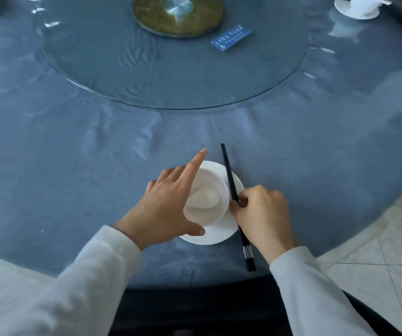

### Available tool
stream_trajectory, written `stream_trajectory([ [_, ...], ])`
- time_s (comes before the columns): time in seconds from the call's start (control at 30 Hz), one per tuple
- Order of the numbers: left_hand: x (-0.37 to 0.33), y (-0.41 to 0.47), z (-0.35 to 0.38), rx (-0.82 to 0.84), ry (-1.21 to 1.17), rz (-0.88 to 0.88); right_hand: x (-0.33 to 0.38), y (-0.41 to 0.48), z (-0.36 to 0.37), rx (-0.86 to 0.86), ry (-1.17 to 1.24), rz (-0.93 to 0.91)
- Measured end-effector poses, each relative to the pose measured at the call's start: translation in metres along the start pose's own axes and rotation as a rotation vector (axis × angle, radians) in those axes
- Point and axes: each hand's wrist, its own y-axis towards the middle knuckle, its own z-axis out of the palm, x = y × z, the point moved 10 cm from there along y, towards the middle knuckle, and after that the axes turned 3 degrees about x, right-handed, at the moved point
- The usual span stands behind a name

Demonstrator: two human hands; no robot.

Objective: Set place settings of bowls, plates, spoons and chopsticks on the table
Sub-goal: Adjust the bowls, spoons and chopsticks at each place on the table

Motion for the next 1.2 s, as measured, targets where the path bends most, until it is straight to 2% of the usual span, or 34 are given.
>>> stream_trajectory([
  [0.13, 0.000, 0.006, -0.002, 0.110, -0.032, 0.064, 0.001, 0.000, -0.003, -0.015, 0.016, 0.009],
  [0.33, -0.001, 0.005, -0.004, 0.183, -0.066, 0.096, 0.010, -0.001, -0.003, 0.009, 0.043, -0.018],
  [1.0, 0.000, 0.008, -0.004, 0.170, -0.110, 0.153, 0.014, -0.005, -0.007, 0.012, 0.106, -0.035],
  [1.07, 0.001, 0.005, -0.013, 0.117, -0.167, 0.165, 0.010, -0.005, -0.013, -0.021, 0.116, -0.045],
  [1.1, 0.007, 0.004, -0.023, 0.038, -0.225, 0.133, 0.005, -0.005, -0.019, -0.060, 0.133, -0.040],
  [1.2, 0.062, -0.013, -0.050, -0.324, -0.518, -0.141, -0.020, -0.001, -0.036, -0.157, 0.219, 0.018],
])
